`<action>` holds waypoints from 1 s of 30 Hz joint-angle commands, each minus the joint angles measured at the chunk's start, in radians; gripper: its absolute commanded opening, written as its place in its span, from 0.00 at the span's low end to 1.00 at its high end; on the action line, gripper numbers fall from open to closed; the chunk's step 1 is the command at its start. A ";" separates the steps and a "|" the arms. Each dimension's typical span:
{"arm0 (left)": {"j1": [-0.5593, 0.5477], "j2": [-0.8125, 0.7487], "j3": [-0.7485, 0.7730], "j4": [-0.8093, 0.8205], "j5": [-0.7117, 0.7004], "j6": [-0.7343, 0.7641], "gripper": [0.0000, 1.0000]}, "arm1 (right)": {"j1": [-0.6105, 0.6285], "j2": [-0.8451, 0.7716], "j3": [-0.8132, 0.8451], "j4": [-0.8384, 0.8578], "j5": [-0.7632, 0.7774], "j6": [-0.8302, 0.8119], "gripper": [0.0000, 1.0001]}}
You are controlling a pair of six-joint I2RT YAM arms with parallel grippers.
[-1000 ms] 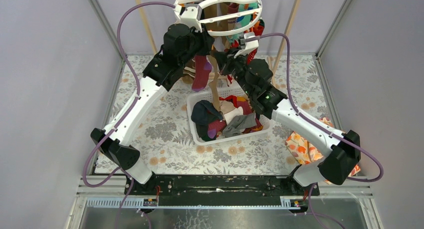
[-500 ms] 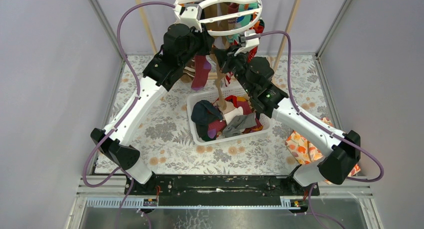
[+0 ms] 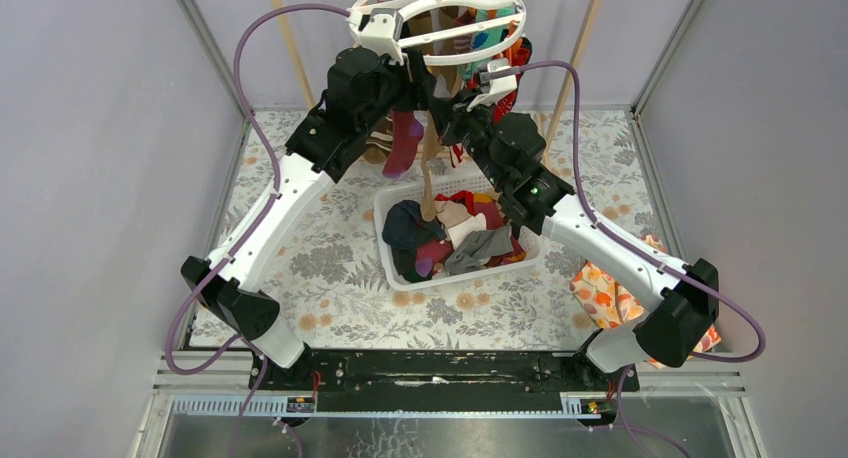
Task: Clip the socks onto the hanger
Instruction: Clamp the sock onto the hanger, then reset both arms
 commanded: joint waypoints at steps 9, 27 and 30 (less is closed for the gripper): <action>0.071 -0.177 -0.043 -0.134 0.127 0.060 0.99 | 0.009 -0.033 0.060 -0.018 0.015 0.007 0.57; 0.762 -0.385 -0.612 -0.076 0.565 0.223 0.98 | -0.308 -0.549 -0.445 -0.360 0.151 0.168 1.00; 0.772 -0.375 -0.797 0.100 0.530 0.237 0.99 | -0.478 -0.555 -0.580 -0.358 0.141 0.253 1.00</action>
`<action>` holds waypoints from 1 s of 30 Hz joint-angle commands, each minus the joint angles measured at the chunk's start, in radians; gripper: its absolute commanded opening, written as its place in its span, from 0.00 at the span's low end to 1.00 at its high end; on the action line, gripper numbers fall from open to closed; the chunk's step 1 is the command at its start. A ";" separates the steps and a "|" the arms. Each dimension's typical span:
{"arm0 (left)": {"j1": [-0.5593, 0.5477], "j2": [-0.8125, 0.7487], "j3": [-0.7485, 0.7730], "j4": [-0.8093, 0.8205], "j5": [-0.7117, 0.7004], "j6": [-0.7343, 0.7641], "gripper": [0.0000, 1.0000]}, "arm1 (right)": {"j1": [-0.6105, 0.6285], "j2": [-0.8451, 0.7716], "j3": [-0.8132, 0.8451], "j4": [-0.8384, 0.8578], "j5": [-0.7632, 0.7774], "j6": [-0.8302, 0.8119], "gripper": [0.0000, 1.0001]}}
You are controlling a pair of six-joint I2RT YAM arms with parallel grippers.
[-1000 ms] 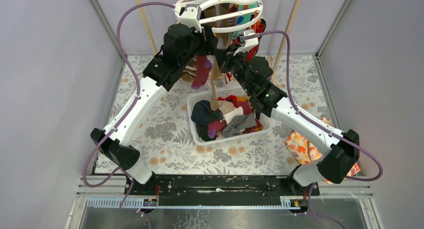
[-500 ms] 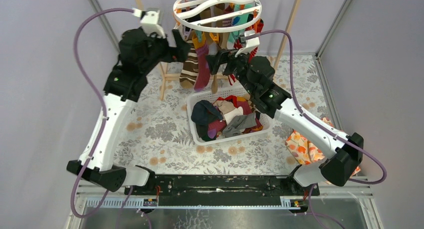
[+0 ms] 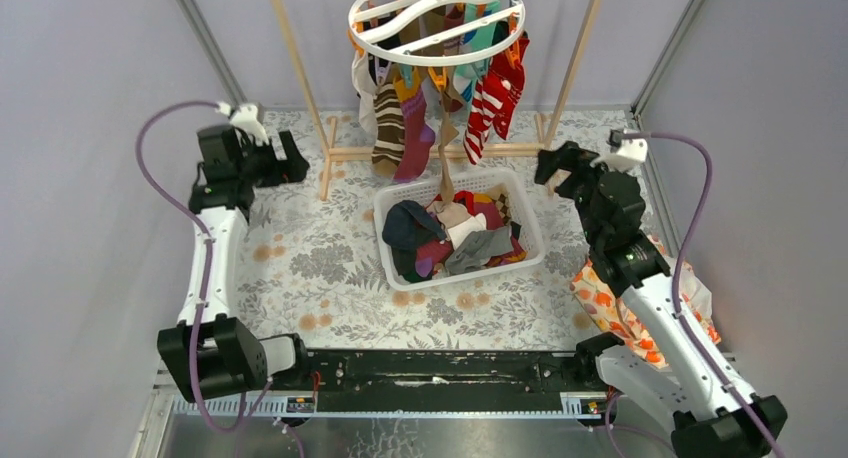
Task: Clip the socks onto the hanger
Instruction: Reset both arms
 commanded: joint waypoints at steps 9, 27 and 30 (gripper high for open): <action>0.014 0.101 -0.556 0.787 -0.022 0.037 0.99 | -0.264 0.070 -0.551 0.448 0.519 0.006 1.00; -0.034 0.175 -0.826 1.466 -0.142 -0.104 0.99 | -0.459 0.506 -0.824 1.269 0.258 -0.074 1.00; -0.035 0.170 -0.786 1.325 -0.138 -0.127 0.99 | -0.459 0.499 -0.794 1.196 0.160 -0.109 1.00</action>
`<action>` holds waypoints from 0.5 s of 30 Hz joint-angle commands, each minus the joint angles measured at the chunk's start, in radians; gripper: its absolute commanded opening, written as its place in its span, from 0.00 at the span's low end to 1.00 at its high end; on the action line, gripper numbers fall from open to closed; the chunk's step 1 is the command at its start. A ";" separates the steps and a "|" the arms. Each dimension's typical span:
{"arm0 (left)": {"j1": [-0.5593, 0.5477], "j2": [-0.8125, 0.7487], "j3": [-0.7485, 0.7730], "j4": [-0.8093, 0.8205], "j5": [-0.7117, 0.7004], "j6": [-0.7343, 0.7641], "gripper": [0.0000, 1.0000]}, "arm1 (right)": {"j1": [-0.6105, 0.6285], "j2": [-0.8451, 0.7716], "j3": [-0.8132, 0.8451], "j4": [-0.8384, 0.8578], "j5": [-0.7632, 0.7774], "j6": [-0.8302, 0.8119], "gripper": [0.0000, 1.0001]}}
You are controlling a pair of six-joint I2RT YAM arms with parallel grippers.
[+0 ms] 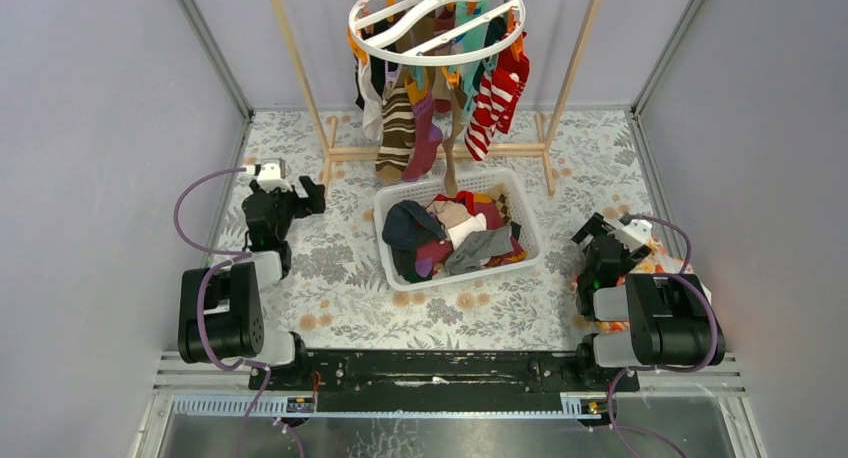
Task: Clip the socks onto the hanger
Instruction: Reset both arms
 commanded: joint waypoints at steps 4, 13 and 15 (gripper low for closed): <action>-0.013 0.009 -0.015 0.000 -0.033 -0.028 0.98 | -0.005 0.092 -0.039 0.407 -0.316 -0.153 1.00; -0.155 0.114 -0.258 0.549 -0.163 0.076 0.99 | -0.006 0.159 0.015 0.392 -0.397 -0.186 1.00; -0.200 0.083 -0.288 0.512 -0.210 0.112 0.99 | -0.004 0.146 0.061 0.279 -0.422 -0.196 1.00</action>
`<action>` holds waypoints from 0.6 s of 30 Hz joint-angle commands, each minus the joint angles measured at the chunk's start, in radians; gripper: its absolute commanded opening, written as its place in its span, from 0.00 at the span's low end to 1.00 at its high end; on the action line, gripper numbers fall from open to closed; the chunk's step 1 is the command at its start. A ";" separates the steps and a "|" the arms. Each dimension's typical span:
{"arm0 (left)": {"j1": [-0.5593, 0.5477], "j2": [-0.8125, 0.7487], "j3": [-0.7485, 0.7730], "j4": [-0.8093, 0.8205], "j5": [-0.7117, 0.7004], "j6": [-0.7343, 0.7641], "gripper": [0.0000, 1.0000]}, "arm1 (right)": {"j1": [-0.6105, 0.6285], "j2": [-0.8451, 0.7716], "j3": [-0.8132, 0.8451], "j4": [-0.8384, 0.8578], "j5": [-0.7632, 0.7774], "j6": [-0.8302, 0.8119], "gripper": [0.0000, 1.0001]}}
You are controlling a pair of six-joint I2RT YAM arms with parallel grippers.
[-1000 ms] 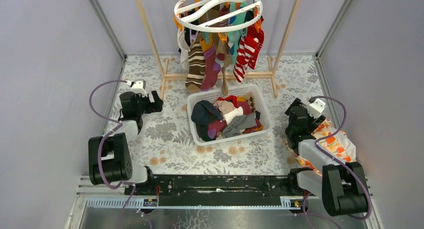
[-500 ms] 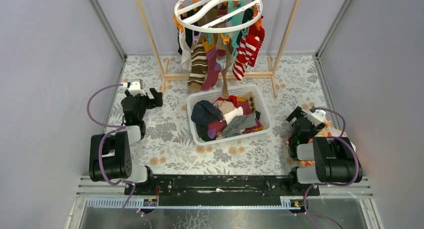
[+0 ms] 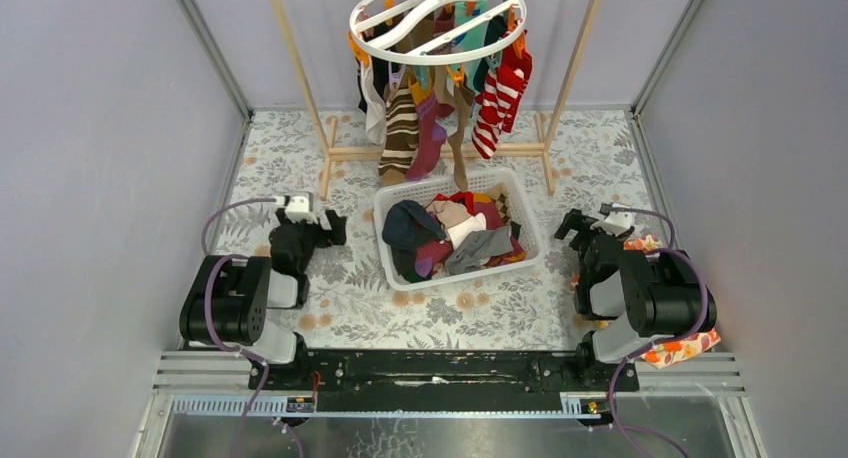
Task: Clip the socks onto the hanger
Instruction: Reset both arms
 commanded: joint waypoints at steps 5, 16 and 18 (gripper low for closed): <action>-0.095 0.038 0.026 0.124 -0.241 0.079 0.99 | -0.002 -0.007 0.224 -0.314 -0.072 -0.047 1.00; -0.095 0.031 0.027 0.111 -0.239 0.078 0.99 | -0.002 -0.010 0.199 -0.263 -0.080 -0.050 1.00; -0.095 0.031 0.029 0.111 -0.239 0.078 0.99 | -0.002 -0.010 0.199 -0.262 -0.081 -0.050 1.00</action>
